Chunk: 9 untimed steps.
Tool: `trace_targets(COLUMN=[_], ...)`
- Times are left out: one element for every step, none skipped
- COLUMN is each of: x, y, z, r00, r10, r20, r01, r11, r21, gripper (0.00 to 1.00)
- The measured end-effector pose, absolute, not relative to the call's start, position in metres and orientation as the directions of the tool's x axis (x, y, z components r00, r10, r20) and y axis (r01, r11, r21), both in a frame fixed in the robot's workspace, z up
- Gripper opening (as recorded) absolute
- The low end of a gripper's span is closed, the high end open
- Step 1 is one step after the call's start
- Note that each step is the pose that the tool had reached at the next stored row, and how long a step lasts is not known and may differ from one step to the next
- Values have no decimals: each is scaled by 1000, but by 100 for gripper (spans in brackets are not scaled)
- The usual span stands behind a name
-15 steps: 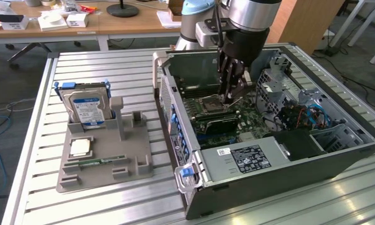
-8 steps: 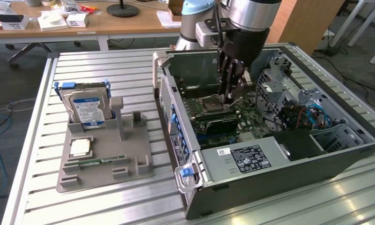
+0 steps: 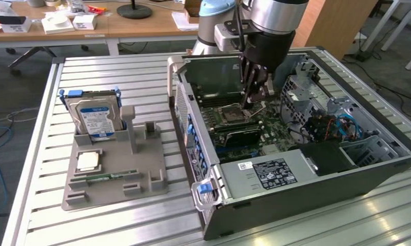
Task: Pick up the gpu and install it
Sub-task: 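Press down on the gpu until it lock into place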
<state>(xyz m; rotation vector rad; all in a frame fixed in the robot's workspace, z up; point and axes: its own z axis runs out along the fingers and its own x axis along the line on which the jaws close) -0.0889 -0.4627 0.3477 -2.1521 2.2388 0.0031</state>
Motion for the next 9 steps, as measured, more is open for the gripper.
trace_targets(x=[-89,-89,-89,-89,-89,-89,-89,-89,-89], y=[-463,-463,-463,-463,-463,-463,-463,-463,-463], z=[348,348,348,348,348,348,348,348,348], r00=[-39,-39,-39,-39,-39,-39,-39,-39,-39], r10=[-999,-999,-999,-999,-999,-999,-999,-999,-999], r20=[-27,-27,-27,-27,-27,-27,-27,-27,-27], r01=[-999,-999,-999,-999,-999,-999,-999,-999,-999], r11=[40,40,40,40,40,40,40,40,40], r21=[-24,-24,-24,-24,-24,-24,-24,-24,-24], gripper=[10,10,10,10,10,10,10,10,10])
